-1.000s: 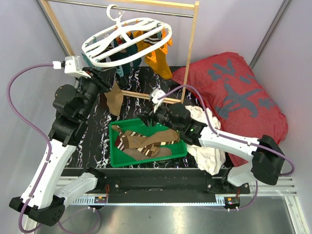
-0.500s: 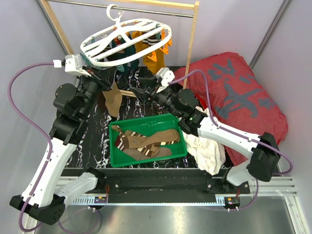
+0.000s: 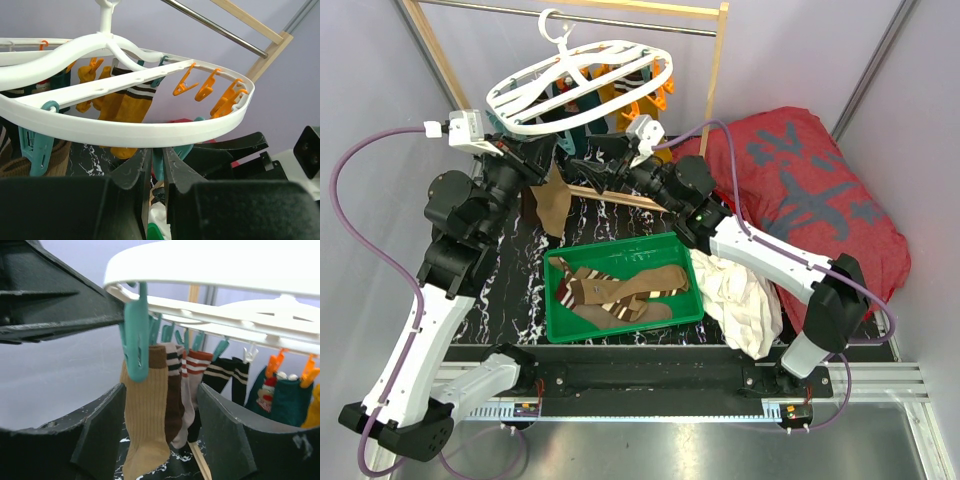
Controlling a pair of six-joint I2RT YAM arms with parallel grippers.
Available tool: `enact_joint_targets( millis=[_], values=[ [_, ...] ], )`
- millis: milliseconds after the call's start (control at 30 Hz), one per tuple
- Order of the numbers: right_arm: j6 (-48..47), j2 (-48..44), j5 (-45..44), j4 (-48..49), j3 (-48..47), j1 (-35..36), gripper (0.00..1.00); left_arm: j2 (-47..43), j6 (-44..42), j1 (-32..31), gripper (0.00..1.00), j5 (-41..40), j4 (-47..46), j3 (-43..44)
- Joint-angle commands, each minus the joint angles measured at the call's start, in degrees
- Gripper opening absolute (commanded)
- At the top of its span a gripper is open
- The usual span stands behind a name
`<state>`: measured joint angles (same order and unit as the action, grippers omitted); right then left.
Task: Clip the socks to the hanger
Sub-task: Open the clamp at the hanger.
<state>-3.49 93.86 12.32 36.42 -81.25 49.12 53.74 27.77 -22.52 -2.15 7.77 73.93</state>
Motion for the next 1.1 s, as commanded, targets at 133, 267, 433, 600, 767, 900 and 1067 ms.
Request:
enact_joint_targets(
  millis=[133, 267, 433, 600, 767, 900, 1067],
  values=[
    [-1.0, 1.0, 10.3, -4.9, -7.2, -0.3, 0.67, 0.2, 1.1, -0.2, 0.16, 1.2, -1.2, 2.5],
    [-1.0, 1.8, 10.6, -5.7, -8.7, -0.3, 0.61, 0.6, 1.5, -0.2, 0.16, 1.7, -1.2, 2.8],
    [-0.4, 2.9, 11.3, -7.2, -10.5, -0.3, 0.49, 0.5, 1.6, -0.2, 0.16, 1.9, -1.0, 3.0],
    [0.8, 3.5, 11.2, -7.2, -10.6, -0.3, 0.28, 0.4, 1.7, -0.2, 0.16, 1.9, -1.0, 3.0],
    [1.1, 3.3, 10.2, -7.8, -10.9, -0.3, 0.04, -0.3, 1.3, -0.2, 0.28, 3.9, -0.5, 3.0],
    [1.1, 3.3, 9.0, -8.3, -10.8, -0.3, 0.0, -2.1, 0.0, -0.2, 0.45, 5.0, -0.1, 2.3],
    [1.4, 3.5, 8.6, -8.3, -10.8, -0.3, 0.0, -2.8, -2.4, -0.2, 0.62, 5.3, 0.7, 1.9]
  ],
)
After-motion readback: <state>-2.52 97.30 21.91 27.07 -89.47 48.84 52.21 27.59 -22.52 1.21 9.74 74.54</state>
